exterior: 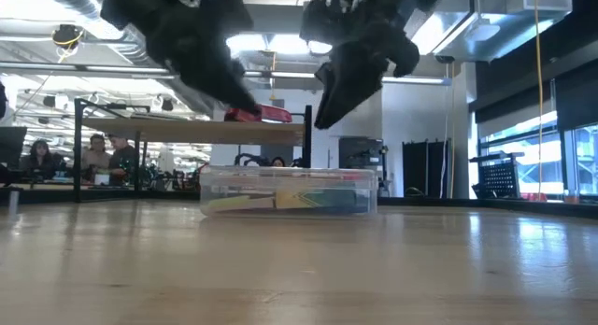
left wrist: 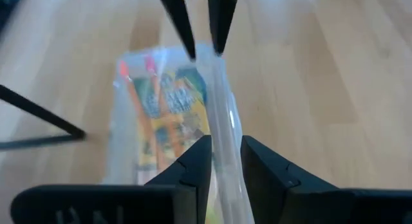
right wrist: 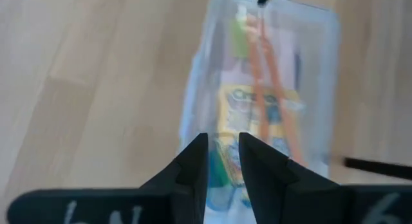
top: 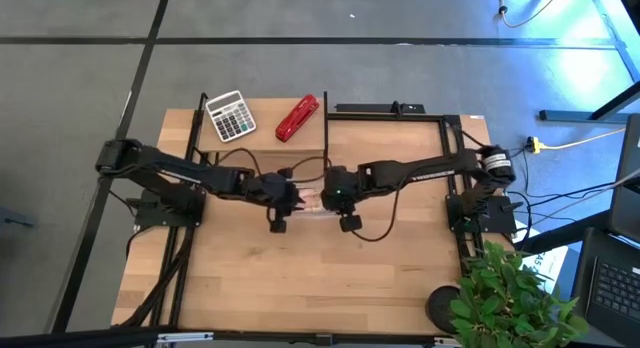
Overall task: Pack school essentials
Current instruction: Return to Home Position
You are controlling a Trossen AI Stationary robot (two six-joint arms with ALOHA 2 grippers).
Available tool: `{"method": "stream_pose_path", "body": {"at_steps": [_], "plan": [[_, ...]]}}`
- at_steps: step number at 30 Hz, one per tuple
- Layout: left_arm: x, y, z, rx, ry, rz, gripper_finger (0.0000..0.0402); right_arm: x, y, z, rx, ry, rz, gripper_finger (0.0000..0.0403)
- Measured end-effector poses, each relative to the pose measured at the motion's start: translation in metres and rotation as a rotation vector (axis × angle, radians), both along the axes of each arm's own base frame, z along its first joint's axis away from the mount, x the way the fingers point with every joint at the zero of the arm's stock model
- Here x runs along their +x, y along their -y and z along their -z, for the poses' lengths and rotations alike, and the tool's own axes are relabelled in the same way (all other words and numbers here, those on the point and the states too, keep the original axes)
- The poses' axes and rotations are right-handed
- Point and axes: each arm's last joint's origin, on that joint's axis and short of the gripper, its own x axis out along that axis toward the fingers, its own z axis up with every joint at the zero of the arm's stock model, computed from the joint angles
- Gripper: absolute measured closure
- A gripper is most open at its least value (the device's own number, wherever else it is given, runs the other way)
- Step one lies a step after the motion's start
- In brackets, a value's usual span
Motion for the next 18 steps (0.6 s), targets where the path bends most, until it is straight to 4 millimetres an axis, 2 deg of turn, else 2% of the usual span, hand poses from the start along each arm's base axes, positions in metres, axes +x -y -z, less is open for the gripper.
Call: {"method": "stream_pose_path", "body": {"at_steps": [6,10,13,18], "plan": [[-0.021,-0.002,-0.031,0.017,0.082,-0.030,0.0329,-0.009,0.006,-0.040,-0.060,-0.016,0.045,0.0321],[-0.042,-0.006,-0.049,0.052,0.101,-0.087,0.0365,-0.011,0.015,-0.061,-0.050,-0.001,0.070,0.0370],[-0.058,-0.010,-0.059,0.015,0.114,-0.139,0.0395,-0.014,0.023,-0.073,0.008,0.028,0.070,0.0395],[-0.085,-0.014,-0.075,-0.035,0.147,-0.203,0.0400,-0.028,0.038,-0.093,0.112,0.088,0.075,0.0398]]}}
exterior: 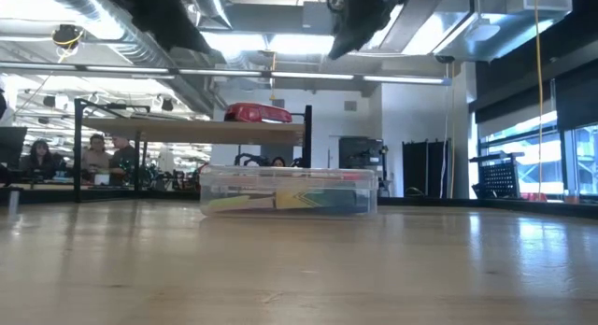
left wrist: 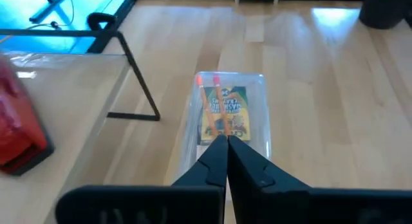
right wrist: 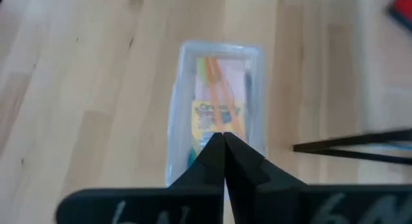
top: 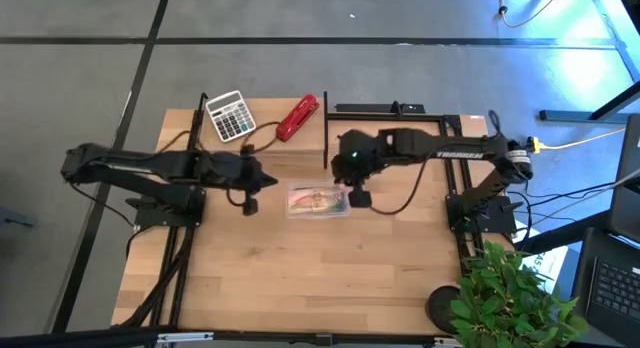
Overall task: Pack school essentials
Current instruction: Return to Home Position
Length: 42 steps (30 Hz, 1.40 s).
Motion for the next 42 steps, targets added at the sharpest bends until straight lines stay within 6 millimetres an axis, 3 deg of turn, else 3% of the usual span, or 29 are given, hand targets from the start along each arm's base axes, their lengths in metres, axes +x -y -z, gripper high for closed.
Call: {"method": "stream_pose_path", "body": {"at_steps": [10,14,19,30,42], "plan": [[-0.050,-0.003,-0.021,-0.011,0.084,-0.058,0.0401,-0.046,0.030,-0.047,0.098,0.180,-0.012,0.0401],[-0.070,-0.003,-0.027,-0.060,0.138,-0.063,0.0401,-0.066,0.043,-0.040,0.208,0.255,-0.029,0.0401],[-0.090,-0.002,-0.032,-0.104,0.226,-0.035,0.0401,-0.092,0.046,-0.024,0.225,0.300,0.014,0.0401],[-0.126,-0.003,-0.003,-0.155,0.464,-0.065,0.0401,-0.151,0.034,-0.010,0.255,0.571,0.059,0.0403],[-0.136,-0.005,0.029,-0.167,0.615,-0.117,0.0401,-0.199,0.016,0.005,0.260,0.747,0.094,0.0403]]}}
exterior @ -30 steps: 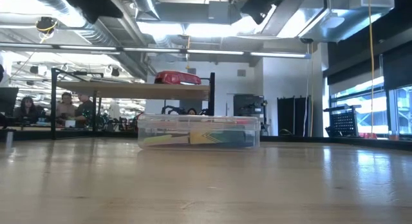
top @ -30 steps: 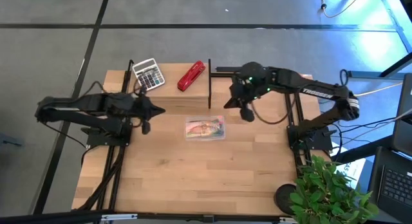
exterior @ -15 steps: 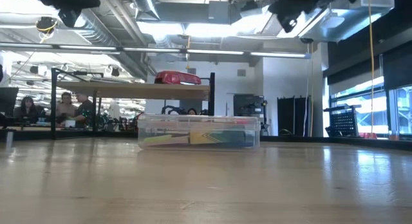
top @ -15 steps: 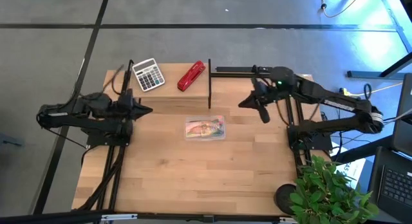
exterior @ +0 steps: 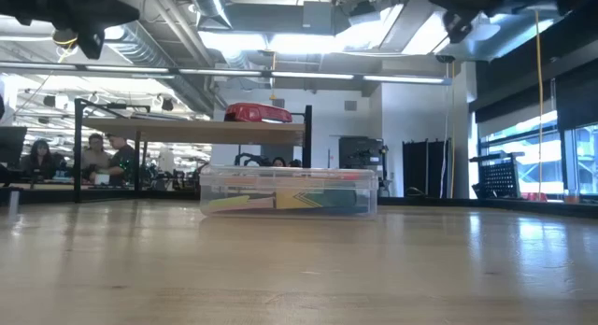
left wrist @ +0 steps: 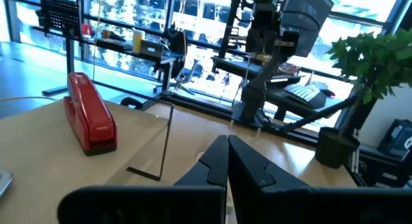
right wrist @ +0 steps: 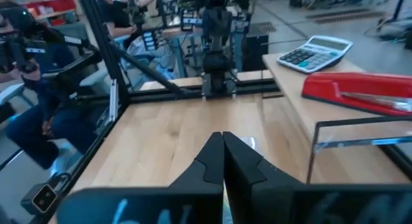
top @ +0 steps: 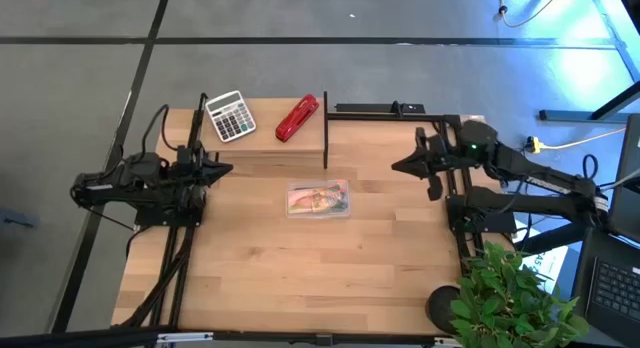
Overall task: Pack school essentials
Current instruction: Return to Home Position
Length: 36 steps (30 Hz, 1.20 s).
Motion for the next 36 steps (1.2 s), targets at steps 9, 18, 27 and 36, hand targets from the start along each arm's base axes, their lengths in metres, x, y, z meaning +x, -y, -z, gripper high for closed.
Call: {"method": "stream_pose_path", "body": {"at_steps": [9,18,27,36], "plan": [[0.000,0.000,0.003,-0.002,0.003,-0.010,0.0402,-0.032,-0.010,0.019,0.024,0.090,0.098,0.0403],[0.000,0.000,0.003,-0.005,0.004,-0.010,0.0401,-0.048,-0.015,0.060,0.032,0.249,0.131,0.0403],[0.000,0.000,0.005,-0.001,-0.003,-0.009,0.0401,-0.063,-0.020,0.089,0.019,0.324,0.150,0.0403],[0.015,0.000,0.035,-0.027,-0.055,0.000,0.0401,-0.066,-0.020,0.100,0.025,0.324,0.165,0.0403]]}}
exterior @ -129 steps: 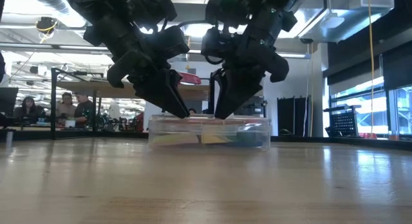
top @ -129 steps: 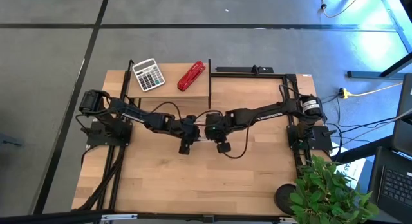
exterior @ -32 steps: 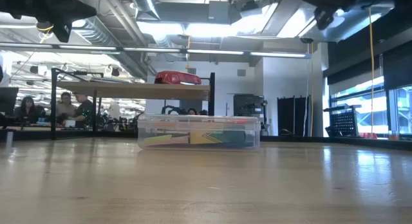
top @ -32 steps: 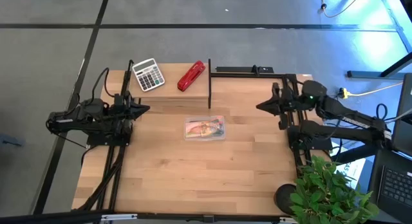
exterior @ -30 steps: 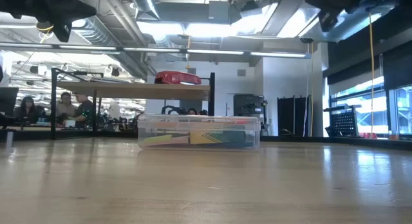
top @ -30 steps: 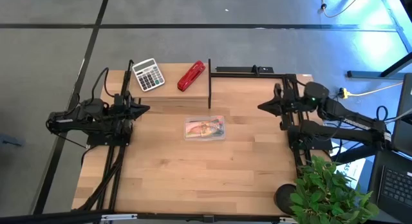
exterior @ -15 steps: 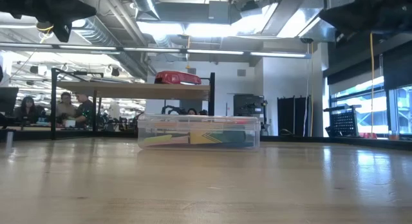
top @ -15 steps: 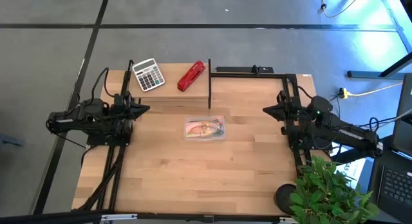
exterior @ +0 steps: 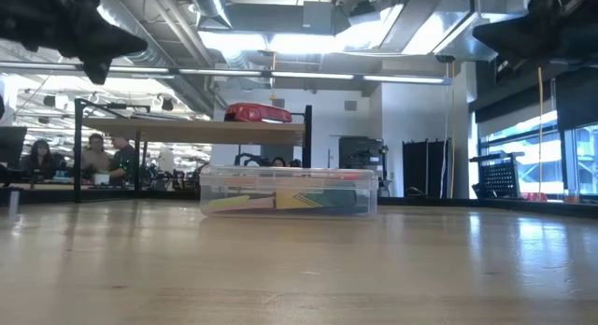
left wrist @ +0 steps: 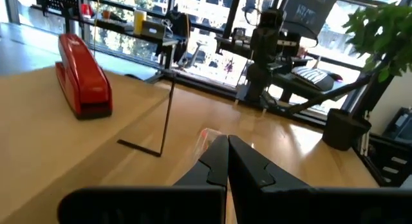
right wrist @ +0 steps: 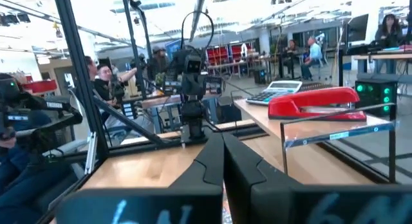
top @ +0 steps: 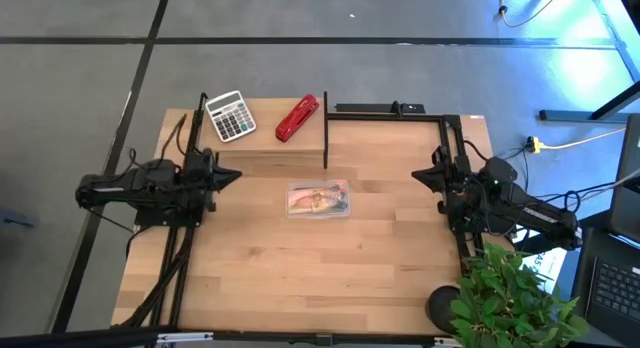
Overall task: Pack school essentials
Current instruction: Return to Home Position
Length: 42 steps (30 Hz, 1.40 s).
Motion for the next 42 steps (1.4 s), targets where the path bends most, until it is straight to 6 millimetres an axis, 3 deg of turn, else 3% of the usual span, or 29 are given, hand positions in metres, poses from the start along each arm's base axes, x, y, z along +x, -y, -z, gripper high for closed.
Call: {"method": "stream_pose_path", "body": {"at_steps": [4,9,11,20,42], "plan": [[0.009,0.000,0.022,0.015,-0.039,0.002,0.0401,0.002,0.000,0.008,0.004,-0.020,-0.015,0.0403],[0.019,0.000,0.048,0.059,-0.064,0.006,0.0401,0.008,0.002,0.032,0.032,-0.087,-0.039,0.0395],[0.020,0.001,0.048,0.098,-0.051,0.013,0.0401,0.011,0.004,0.043,0.043,-0.104,-0.018,0.0392],[0.021,0.001,0.049,0.155,-0.064,0.021,0.0401,0.012,0.006,0.043,-0.204,-0.129,0.062,0.0388],[0.021,0.000,0.049,0.156,-0.066,0.007,0.0401,0.012,0.006,0.044,-0.207,-0.142,0.060,0.0387]]}}
